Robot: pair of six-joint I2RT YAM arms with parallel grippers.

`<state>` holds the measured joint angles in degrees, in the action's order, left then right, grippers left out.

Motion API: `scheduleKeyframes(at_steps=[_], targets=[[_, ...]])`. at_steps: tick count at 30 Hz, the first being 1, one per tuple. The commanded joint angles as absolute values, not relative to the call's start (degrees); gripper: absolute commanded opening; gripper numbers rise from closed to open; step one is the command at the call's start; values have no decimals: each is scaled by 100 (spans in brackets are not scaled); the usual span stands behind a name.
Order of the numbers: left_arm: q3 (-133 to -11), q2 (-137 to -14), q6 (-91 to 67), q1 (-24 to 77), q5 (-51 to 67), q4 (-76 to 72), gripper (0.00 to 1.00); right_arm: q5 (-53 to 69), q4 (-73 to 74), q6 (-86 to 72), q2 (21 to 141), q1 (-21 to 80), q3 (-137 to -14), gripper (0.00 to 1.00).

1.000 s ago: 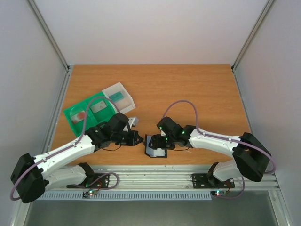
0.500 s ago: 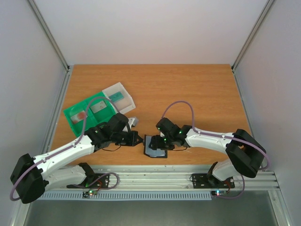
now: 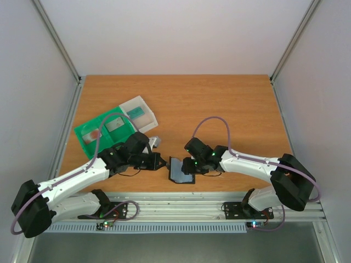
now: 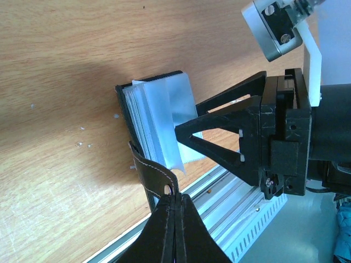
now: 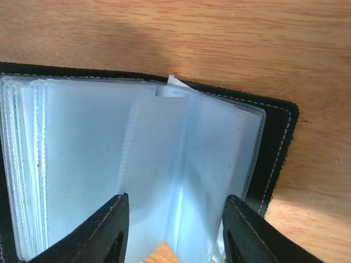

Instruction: Take the credit cards out of the card holder

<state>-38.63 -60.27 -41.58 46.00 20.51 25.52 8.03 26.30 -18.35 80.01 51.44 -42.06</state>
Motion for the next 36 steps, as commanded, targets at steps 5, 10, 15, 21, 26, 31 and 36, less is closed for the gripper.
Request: scheduleKeyframes(at_steps=[5,10,15,21,26,31,36], targets=[[-3777,-5933,-4129,4604,1995,2443,0,594,2795,-1775,7866,5193,-4257,36],[-3784,-5942,-4131,4599,1995,2444,0,638,2984,-1825,7615,5194,-4389,34],[-3781,-5942,-4146,4600,1995,2422,0,932,2874,-1902,7479,5192,-4454,50],[-3775,-5955,-4148,4599,1995,2415,0,1342,2420,-1998,7717,5208,-4421,55],[-3764,-5959,-4155,4602,2001,2408,0,1527,2163,-2020,7995,5230,-4433,60],[-3766,-5950,-4157,4597,2004,2408,0,1721,1957,-2065,8196,5238,-4432,66],[-3755,-5941,-4157,4601,2004,2405,0,1688,1927,-2043,8366,5238,-4418,67]])
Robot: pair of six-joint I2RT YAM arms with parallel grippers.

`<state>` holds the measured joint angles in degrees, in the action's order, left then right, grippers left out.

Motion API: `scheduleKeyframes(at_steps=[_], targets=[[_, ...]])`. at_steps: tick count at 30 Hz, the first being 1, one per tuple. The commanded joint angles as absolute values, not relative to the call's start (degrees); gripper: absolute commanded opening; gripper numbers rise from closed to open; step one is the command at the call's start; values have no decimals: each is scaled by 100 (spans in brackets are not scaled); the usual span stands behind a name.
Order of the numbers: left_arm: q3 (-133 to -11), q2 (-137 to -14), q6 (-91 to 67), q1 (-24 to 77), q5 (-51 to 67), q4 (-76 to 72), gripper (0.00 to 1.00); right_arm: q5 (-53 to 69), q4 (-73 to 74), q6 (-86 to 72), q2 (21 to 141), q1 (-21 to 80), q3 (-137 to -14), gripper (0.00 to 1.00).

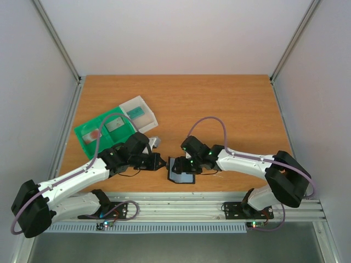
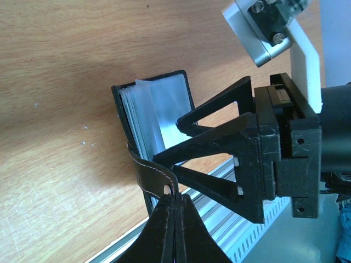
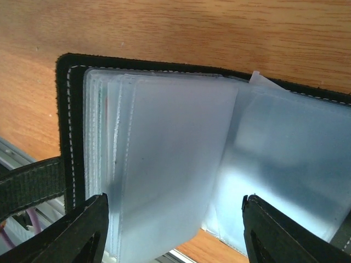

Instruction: Take the credit cards out of the card holder

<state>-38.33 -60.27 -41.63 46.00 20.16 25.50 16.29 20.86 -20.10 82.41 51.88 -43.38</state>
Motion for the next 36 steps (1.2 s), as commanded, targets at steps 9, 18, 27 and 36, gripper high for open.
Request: scheduleKeyframes(at_steps=[9,18,27,36], targets=[[-3753,-5924,-4140,4597,2004,2427,0,1490,2058,-1993,8488,5238,-4378,61],[-3746,-5904,-4131,4599,1972,2455,0,1078,2416,-1886,8298,5238,-4334,53],[-3744,-5908,-4131,4599,1974,2473,0,261,3227,-1808,7946,5243,-4461,50],[-3769,-5975,-4148,4604,1996,2408,0,643,3212,-1822,7449,5317,-4742,51]])
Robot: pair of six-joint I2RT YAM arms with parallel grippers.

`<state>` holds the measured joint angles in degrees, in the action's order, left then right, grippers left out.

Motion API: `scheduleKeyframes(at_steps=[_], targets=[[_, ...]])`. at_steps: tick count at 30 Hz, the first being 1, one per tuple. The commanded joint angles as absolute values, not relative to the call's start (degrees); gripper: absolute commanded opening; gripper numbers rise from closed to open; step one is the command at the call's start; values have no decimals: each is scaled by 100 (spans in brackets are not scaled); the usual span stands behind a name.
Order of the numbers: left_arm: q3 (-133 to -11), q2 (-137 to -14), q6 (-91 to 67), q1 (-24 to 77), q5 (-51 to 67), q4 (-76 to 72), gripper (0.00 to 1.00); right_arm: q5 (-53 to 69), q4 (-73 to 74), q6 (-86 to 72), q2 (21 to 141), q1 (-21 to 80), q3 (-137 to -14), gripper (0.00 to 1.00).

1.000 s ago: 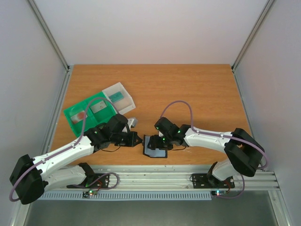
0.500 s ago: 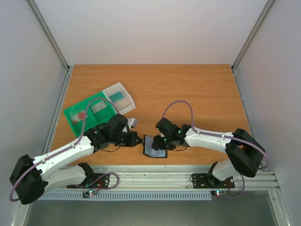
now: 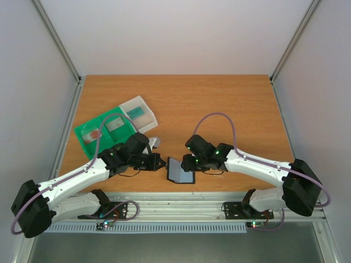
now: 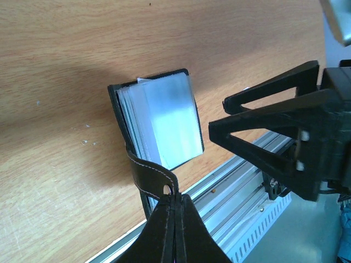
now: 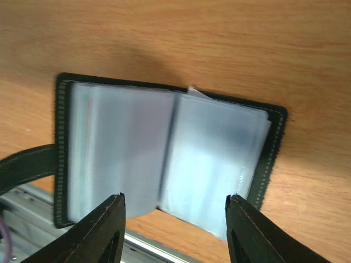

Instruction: Take the credit cards out of the card holder

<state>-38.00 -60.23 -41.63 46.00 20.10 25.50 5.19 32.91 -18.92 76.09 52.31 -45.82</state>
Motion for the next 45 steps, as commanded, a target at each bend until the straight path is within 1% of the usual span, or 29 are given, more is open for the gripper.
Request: scheduleKeyframes(at_steps=[1,6,9,20,23,30,45], targets=[[-3763,-5974,-4148,4604,1991,2408,0,729,3127,-1839,7469,5325,-4742,52],[-3753,-5966,-4164,4597,1995,2403,0,1098,2733,-1919,7796,5352,-4750,60],[-3744,-5951,-4181,4600,1991,2412,0,1268,2526,-1965,8002,5361,-4734,63],[-3735,-5941,-4166,4605,1995,2404,0,1555,2126,-2030,8578,5361,-4682,65],[-3724,-5933,-4157,4599,2000,2395,0,1527,2108,-2032,8620,5361,-4661,63],[-3703,-5889,-4158,4602,1987,2424,0,1299,2277,-1979,8657,5361,-4606,55],[-3718,-5915,-4166,4599,1971,2429,1,815,2769,-1819,8328,5361,-4599,50]])
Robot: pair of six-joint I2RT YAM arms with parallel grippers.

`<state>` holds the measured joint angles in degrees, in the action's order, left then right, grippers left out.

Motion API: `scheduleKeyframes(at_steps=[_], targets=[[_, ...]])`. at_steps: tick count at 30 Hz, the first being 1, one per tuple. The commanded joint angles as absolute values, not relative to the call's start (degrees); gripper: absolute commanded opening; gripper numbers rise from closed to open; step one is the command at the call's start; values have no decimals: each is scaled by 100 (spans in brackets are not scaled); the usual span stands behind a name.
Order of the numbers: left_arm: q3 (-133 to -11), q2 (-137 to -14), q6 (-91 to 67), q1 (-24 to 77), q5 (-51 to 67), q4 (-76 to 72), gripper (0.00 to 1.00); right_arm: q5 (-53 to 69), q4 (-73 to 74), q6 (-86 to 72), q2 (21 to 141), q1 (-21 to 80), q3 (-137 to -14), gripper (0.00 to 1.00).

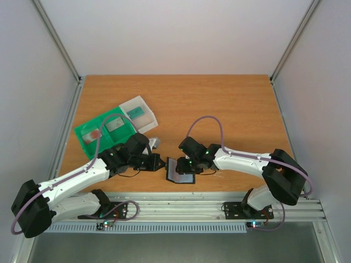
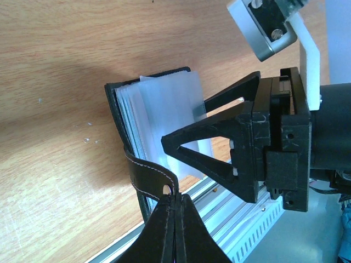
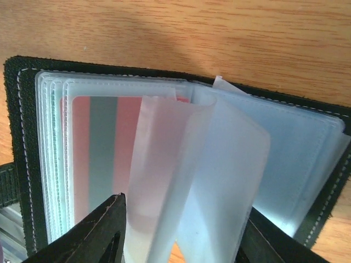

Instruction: Take the credit cards out of the card holder

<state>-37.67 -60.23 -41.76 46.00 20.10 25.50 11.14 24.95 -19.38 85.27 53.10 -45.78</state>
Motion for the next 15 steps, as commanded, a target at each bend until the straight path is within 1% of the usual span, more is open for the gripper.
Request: scheduleKeyframes(at_steps=[1,6,10,15], targets=[[-3720,-5922,-4166,4604,1967,2431,0,760,2821,-1801,8304,5361,-4609,49],[-3725,-5934,-4166,4598,1962,2434,0,478,3100,-1728,8167,5361,-4624,42],[-3721,-5941,-4169,4599,1953,2434,0,182,3333,-1737,8007,5357,-4629,34],[-3695,-5944,-4166,4602,1917,2446,0,56,3539,-1734,7721,5361,-4724,31]])
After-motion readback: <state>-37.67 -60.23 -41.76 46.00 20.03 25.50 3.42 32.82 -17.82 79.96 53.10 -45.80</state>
